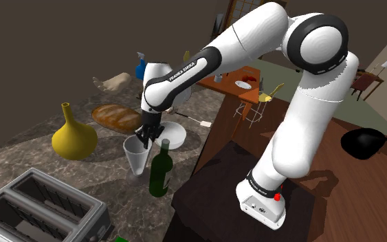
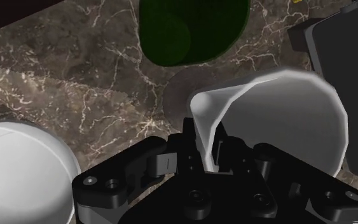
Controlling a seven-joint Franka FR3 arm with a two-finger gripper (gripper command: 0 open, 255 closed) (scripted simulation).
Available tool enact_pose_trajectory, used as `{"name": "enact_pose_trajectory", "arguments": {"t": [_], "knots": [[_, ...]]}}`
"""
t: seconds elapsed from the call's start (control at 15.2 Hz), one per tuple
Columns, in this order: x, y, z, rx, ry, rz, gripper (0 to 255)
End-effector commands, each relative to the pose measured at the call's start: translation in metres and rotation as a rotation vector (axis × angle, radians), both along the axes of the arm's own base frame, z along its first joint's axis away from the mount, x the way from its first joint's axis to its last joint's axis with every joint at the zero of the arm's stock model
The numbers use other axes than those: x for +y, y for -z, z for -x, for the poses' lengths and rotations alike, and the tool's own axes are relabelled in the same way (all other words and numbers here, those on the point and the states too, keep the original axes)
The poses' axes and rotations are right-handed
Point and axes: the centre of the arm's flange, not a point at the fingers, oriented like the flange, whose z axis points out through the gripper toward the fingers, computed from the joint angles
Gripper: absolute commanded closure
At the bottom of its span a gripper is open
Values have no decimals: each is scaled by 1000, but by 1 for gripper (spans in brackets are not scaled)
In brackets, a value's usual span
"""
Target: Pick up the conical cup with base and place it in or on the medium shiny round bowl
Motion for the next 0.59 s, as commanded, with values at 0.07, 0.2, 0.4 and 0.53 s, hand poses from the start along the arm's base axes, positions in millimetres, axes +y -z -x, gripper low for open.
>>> {"name": "enact_pose_trajectory", "arguments": {"t": [0.07,0.2,0.4,0.53], "knots": [[0,-17,-1,0,0,0,255],[0,-28,-1,0,0,0,255],[0,-44,-1,0,0,0,255],[0,-54,-1,0,0,0,255]]}}
